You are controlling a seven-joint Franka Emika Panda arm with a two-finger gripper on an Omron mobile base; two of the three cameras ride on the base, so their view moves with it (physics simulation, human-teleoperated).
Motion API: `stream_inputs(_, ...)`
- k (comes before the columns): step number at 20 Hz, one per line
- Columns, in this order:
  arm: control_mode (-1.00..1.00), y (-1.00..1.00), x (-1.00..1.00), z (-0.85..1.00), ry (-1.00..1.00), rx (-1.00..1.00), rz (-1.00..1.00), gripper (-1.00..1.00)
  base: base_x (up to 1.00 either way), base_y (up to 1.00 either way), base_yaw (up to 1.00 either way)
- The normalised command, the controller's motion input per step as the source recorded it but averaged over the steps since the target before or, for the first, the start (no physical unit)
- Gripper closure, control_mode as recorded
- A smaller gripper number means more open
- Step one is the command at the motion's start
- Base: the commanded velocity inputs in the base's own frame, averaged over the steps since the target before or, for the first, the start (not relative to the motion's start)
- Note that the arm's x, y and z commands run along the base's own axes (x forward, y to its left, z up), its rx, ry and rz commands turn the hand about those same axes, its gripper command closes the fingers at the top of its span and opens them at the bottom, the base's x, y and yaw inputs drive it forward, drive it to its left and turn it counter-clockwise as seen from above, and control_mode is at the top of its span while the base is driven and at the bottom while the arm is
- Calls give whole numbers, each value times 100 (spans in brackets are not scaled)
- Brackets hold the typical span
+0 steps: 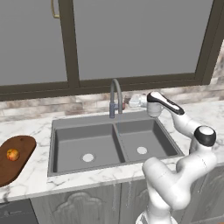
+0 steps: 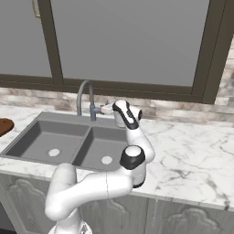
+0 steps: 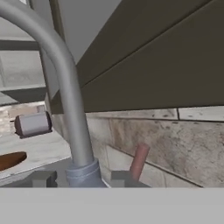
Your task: Pick the peach from the sink and place it on the cutting board to airdry. Then turn off the sink faucet.
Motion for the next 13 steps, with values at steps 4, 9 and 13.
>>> stream_inputs(4, -100, 99, 13, 0, -6, -5, 0, -100, 0, 0, 0)
stream_inputs(9, -100, 85, 17, 0, -2, -4, 0, -100, 0, 0, 0)
stream_inputs(13, -100, 63, 10, 0, -1, -3, 0, -100, 0, 0, 0)
